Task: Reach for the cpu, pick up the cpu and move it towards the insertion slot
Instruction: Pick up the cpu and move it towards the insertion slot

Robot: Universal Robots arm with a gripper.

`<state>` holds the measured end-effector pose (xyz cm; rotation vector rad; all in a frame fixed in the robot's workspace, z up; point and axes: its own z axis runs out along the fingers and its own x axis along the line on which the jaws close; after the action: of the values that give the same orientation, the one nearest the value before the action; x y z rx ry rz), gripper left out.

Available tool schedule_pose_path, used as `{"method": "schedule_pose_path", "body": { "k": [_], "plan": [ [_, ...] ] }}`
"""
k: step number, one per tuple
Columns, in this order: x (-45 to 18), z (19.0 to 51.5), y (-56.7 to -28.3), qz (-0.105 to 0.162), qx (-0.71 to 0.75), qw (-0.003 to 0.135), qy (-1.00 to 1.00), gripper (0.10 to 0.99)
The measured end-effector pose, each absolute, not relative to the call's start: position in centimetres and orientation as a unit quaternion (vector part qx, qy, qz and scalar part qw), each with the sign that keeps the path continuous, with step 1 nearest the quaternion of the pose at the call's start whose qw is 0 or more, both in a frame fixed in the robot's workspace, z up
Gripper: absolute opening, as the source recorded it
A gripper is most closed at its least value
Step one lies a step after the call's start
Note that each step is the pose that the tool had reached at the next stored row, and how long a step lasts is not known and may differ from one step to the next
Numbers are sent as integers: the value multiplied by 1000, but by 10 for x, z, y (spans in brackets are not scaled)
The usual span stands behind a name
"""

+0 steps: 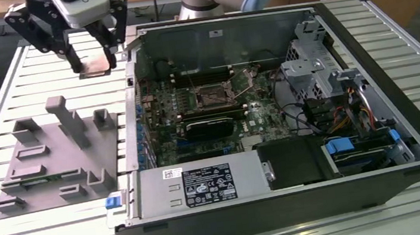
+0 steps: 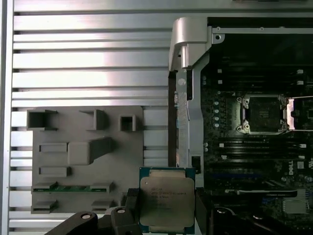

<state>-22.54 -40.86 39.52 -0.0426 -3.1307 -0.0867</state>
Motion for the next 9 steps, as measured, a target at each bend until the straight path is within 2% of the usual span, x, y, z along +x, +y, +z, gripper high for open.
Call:
{"method": "schedule_pose_path", "body": {
  "k": [9],
  "plan": [
    [-206, 395, -409, -28, -14, 5, -1000, 541]
  ]
}}
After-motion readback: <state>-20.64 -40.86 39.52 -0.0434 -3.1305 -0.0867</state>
